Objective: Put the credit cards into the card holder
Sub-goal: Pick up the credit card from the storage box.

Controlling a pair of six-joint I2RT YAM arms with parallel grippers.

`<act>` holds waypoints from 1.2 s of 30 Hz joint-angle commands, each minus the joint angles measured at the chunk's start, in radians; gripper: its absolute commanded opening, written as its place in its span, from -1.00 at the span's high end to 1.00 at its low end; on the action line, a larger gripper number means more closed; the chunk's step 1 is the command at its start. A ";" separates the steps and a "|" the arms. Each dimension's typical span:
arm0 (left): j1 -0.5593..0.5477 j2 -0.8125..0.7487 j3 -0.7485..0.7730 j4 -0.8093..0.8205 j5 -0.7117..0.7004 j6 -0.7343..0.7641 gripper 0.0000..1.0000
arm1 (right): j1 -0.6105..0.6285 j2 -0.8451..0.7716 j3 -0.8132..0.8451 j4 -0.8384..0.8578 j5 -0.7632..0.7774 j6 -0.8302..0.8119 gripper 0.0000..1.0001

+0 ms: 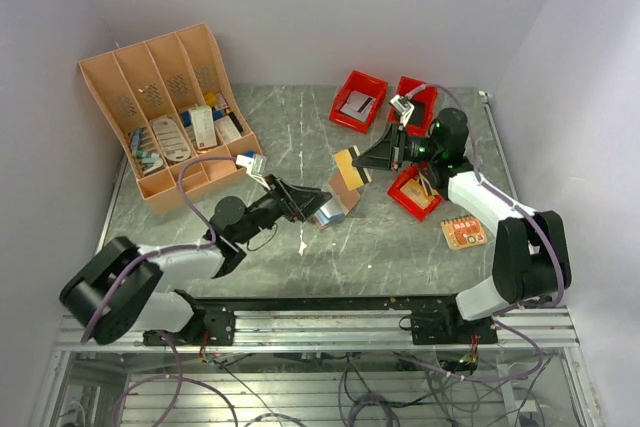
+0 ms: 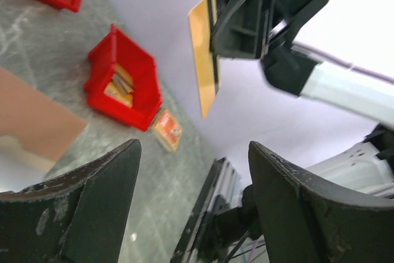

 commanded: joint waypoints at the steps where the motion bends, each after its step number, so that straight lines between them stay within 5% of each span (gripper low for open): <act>1: -0.003 0.126 0.053 0.382 0.017 -0.201 -0.60 | -0.002 0.002 -0.064 0.425 0.028 0.439 1.00; 5: -0.026 0.223 0.094 0.501 0.009 -0.256 -0.60 | 0.000 -0.003 -0.070 0.391 0.036 0.420 1.00; 15: -0.101 0.305 0.179 0.461 -0.073 -0.240 -0.50 | 0.019 0.000 -0.099 0.412 0.041 0.421 1.00; 19: -0.104 0.341 0.207 0.456 -0.075 -0.253 -0.12 | 0.026 -0.003 -0.098 0.407 0.036 0.412 1.00; 25: -0.104 0.385 0.218 0.480 -0.075 -0.261 0.79 | 0.028 -0.010 -0.101 0.393 0.025 0.394 1.00; 27: -0.104 0.386 0.213 0.490 -0.062 -0.245 0.86 | 0.028 -0.012 -0.096 0.378 0.014 0.369 1.00; 31: -0.076 0.356 0.187 0.484 0.030 -0.170 0.86 | 0.021 -0.012 -0.025 0.159 -0.054 0.149 0.42; 36: 0.029 0.298 0.147 0.424 0.278 -0.131 0.86 | -0.009 -0.005 0.201 -0.484 -0.123 -0.470 -0.17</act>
